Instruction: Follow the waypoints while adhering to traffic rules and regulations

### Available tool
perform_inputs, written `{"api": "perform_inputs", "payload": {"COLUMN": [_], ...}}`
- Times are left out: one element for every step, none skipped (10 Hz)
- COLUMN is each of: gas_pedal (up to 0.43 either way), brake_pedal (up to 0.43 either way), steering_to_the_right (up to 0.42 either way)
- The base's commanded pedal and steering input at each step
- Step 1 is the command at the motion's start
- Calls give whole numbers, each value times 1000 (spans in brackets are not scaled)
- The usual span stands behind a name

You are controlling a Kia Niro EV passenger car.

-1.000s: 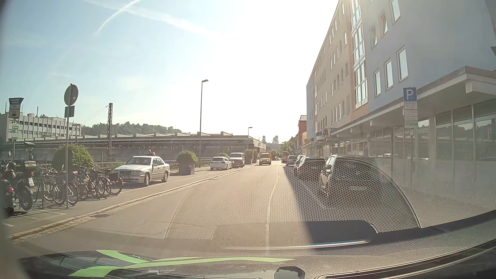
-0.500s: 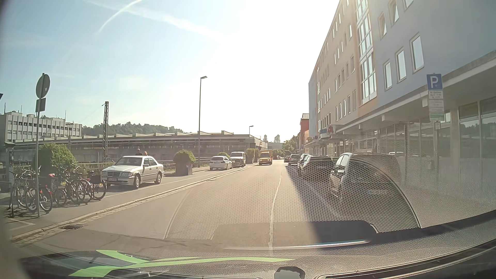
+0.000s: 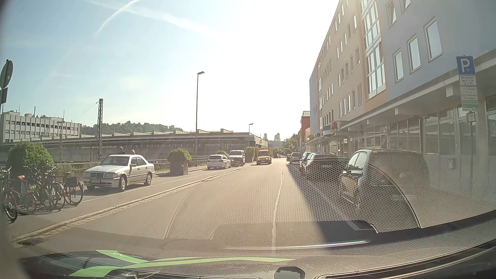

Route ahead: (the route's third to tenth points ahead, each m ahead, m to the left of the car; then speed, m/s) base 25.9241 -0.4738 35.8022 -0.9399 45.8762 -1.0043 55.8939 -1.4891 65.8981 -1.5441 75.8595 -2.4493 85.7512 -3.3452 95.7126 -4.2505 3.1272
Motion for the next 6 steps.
{"api": "perform_inputs", "payload": {"gas_pedal": [28,39,59,67,79,79], "brake_pedal": [0,0,0,0,0,0], "steering_to_the_right": [6,6,6,6,6,6]}}
